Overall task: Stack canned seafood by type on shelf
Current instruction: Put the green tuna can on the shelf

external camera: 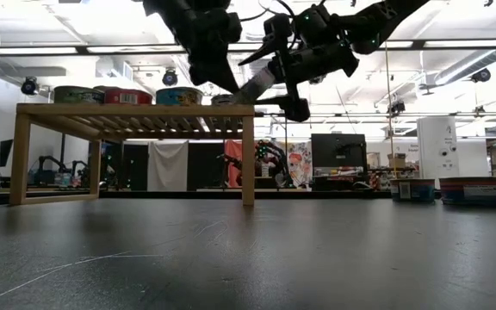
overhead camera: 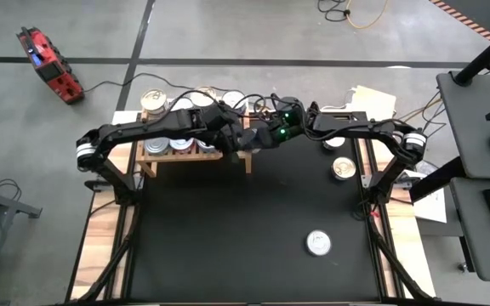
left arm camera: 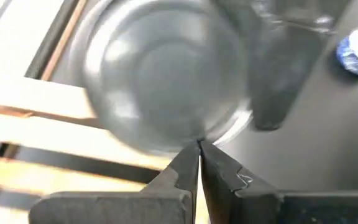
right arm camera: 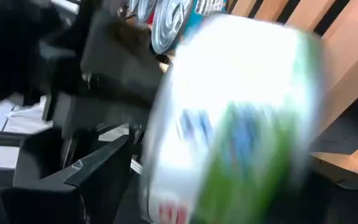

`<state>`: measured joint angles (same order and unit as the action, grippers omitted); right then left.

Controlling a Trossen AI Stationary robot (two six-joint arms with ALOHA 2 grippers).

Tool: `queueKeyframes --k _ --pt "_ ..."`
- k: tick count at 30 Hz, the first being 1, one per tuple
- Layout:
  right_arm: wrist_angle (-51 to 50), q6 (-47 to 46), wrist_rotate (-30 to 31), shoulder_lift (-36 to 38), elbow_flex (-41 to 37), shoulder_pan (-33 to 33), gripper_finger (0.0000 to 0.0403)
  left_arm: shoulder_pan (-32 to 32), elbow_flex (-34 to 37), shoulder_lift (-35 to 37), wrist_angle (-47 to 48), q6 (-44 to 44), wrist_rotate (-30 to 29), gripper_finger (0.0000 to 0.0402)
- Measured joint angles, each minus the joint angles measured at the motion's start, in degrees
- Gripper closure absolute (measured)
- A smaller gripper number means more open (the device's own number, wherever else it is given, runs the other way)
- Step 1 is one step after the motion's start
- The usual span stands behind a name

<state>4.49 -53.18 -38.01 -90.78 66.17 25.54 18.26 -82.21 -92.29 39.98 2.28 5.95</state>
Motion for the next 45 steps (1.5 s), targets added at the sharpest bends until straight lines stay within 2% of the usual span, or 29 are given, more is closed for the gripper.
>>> queueKeyframes --k 5,14,18,23,31,36,40,45 --pt "0.48 0.58 -0.10 -0.04 0.00 0.11 0.0085 0.07 -0.60 1.12 0.90 -0.02 -3.62 0.0401" --pt "0.63 0.05 3.29 -0.04 0.02 0.37 0.0117 0.13 -3.57 1.46 2.75 -0.04 -4.37 0.0401" --pt "0.62 -1.52 3.46 -0.04 0.04 0.37 0.0167 0.11 -6.29 1.48 5.14 0.02 -7.11 0.0401" --pt "0.55 -3.81 3.37 -0.04 0.07 0.35 0.0270 0.16 -10.83 1.51 8.38 0.89 -11.29 0.0401" --pt "0.65 -1.71 3.72 0.30 0.11 0.72 0.0266 0.22 -17.26 1.57 13.70 1.97 -13.50 0.0401" --pt "4.82 -4.41 2.33 0.53 0.07 1.39 0.0266 0.22 -21.00 1.62 17.02 1.85 -13.48 0.0401" --pt "10.76 -5.80 4.67 0.78 0.13 2.54 0.0266 0.20 -24.56 2.18 18.03 2.44 -13.45 0.0401" --pt "15.16 -4.54 9.01 -2.73 0.04 3.02 0.0266 0.20 -29.21 3.20 18.08 5.02 -13.45 0.0401"
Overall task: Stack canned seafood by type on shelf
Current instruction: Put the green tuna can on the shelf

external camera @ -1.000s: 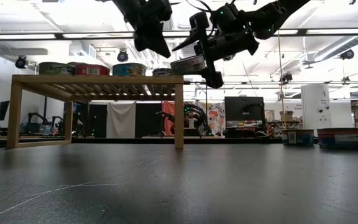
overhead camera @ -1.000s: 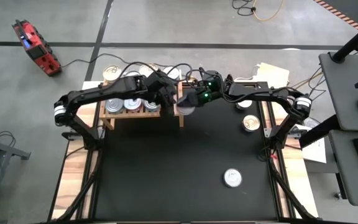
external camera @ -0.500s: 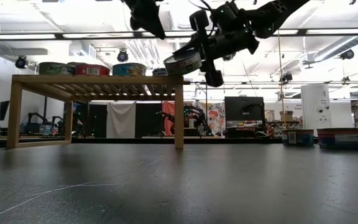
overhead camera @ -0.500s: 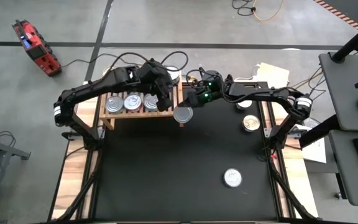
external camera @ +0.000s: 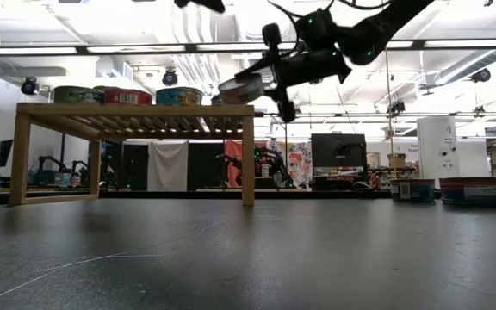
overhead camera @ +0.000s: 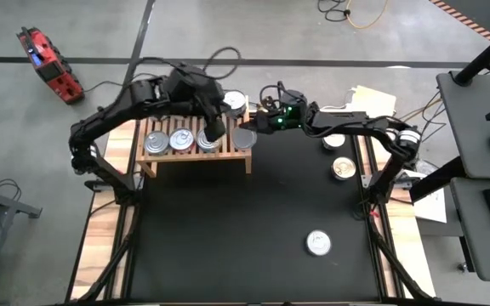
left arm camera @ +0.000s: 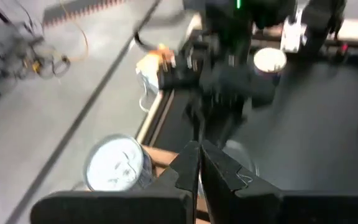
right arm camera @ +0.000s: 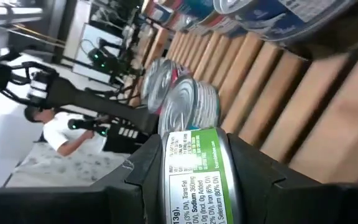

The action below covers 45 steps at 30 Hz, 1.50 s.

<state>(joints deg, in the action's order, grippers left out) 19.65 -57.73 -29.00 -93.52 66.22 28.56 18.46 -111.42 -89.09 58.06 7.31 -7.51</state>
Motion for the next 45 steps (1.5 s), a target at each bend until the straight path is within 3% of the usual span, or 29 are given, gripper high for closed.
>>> queueKeyframes --k 7,16,22,27,36,45 --pt "9.26 -2.28 0.37 -4.61 0.02 -0.55 0.0266 0.00 -6.94 0.80 0.08 1.64 0.00 0.0401" --pt "9.87 0.74 2.08 -5.51 0.07 -0.52 0.0263 -0.02 -10.76 0.97 2.16 1.64 -0.19 0.0401" --pt "6.48 0.77 2.88 -5.68 0.04 -0.40 0.0128 -0.02 -9.89 0.88 2.59 1.64 -1.03 0.0401" --pt "6.03 0.76 3.52 -5.61 0.07 -0.39 0.0068 0.00 -9.72 0.48 2.55 1.64 -1.07 0.0401" --pt "4.43 -0.22 3.44 -5.61 1.87 0.00 0.0063 0.00 -9.61 0.40 3.50 1.62 -1.11 0.0401" --pt "-8.93 7.62 3.89 -5.72 7.85 -0.42 0.0059 -0.02 -9.59 0.40 5.03 1.29 -1.12 0.0401"
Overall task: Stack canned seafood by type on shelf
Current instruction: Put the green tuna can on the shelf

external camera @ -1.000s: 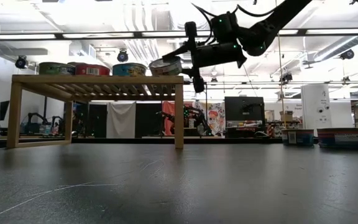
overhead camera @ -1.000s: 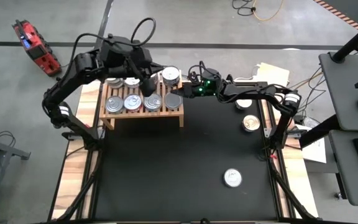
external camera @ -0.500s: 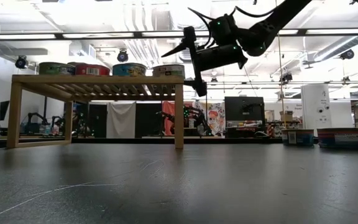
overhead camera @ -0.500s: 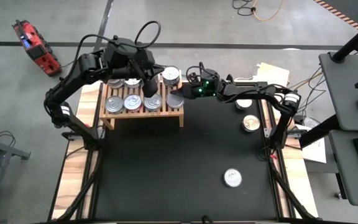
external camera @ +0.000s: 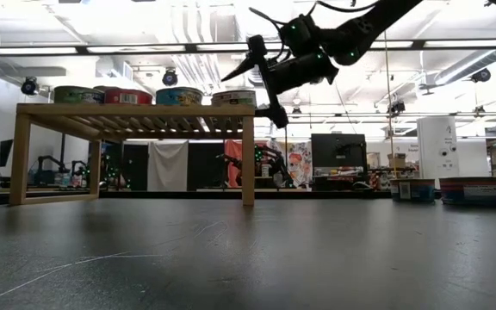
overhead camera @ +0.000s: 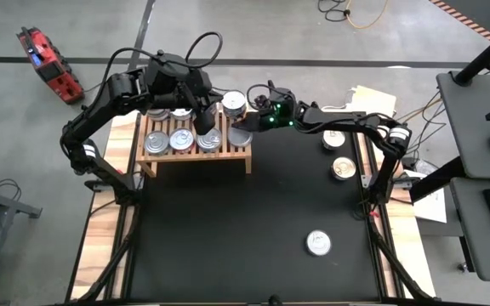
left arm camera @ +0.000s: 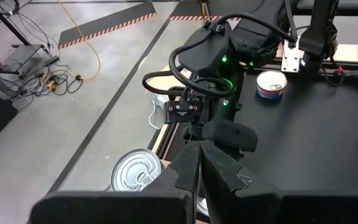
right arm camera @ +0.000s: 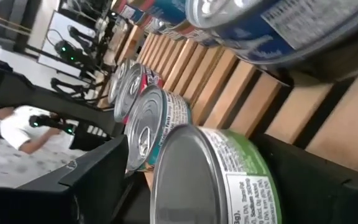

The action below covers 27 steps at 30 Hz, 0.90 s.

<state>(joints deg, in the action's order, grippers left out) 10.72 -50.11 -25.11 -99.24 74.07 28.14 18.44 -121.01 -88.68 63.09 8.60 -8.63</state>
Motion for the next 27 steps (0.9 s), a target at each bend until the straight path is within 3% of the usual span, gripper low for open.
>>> queueKeyframes --k 19,27 --pt "-4.68 5.82 3.72 0.32 2.59 -0.37 0.0073 0.00 0.00 -0.02 0.23 0.33 0.00 0.0401" --pt "-11.55 12.50 2.68 7.60 2.58 0.05 0.0084 -0.04 0.04 1.06 5.15 -1.18 0.07 0.0401"
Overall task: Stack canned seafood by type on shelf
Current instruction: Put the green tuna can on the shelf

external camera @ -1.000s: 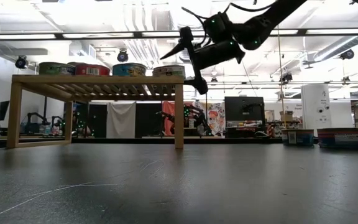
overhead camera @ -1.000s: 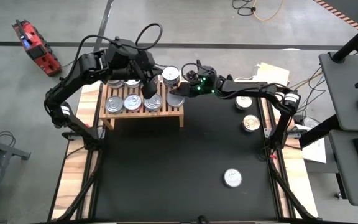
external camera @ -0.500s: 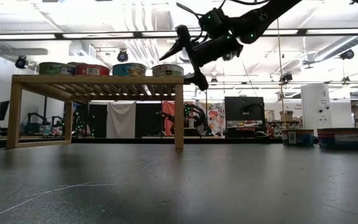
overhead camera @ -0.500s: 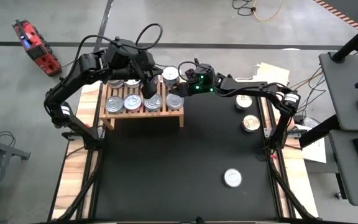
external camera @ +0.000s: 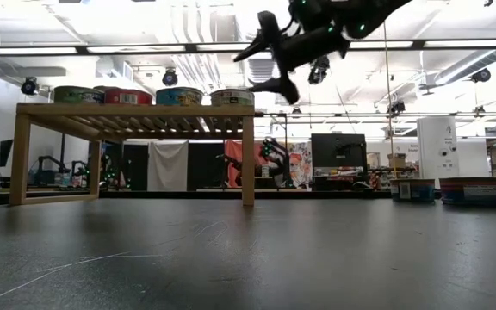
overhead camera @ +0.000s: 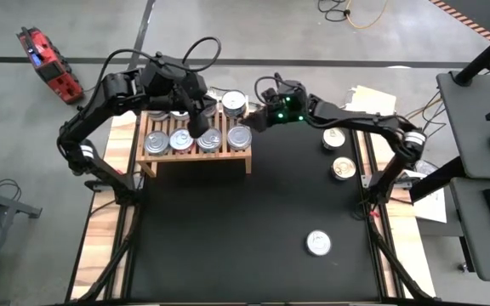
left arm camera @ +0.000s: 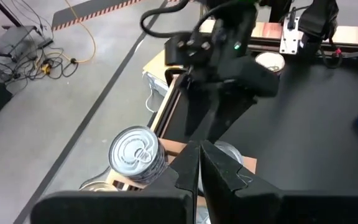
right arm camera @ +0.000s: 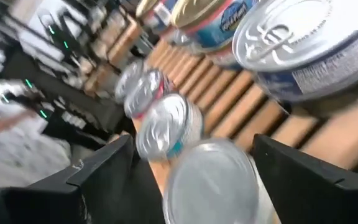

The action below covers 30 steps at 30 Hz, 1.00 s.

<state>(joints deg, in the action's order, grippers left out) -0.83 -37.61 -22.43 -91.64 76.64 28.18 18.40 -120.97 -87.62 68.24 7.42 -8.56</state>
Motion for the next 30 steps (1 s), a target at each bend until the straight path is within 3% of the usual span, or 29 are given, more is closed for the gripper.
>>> queueKeyframes --k 4,8,13,18,24,30 --pt "-10.10 10.00 -0.39 4.37 0.00 -0.03 0.0113 -0.28 0.00 1.09 0.21 -0.11 0.07 0.0401" --pt "-21.60 21.80 -0.39 7.76 -0.30 -0.59 0.0168 -0.42 0.00 2.61 0.10 -0.19 1.53 0.0401" --pt "-29.79 31.37 -0.38 9.92 -0.73 -2.32 0.0268 -0.82 0.00 4.42 -3.03 -0.09 6.98 0.0401" --pt "-28.50 33.13 0.25 8.60 -1.18 -4.04 0.0376 -1.85 0.00 5.28 -5.87 0.94 8.74 0.0401" --pt "-21.16 31.01 2.97 4.68 -1.23 -5.43 0.0391 -2.67 2.21 5.60 -6.75 1.29 8.84 0.0401" --pt "-19.62 29.70 3.29 2.28 -1.23 -5.42 0.0393 -2.74 14.34 10.77 -18.67 -0.03 9.75 0.0401"
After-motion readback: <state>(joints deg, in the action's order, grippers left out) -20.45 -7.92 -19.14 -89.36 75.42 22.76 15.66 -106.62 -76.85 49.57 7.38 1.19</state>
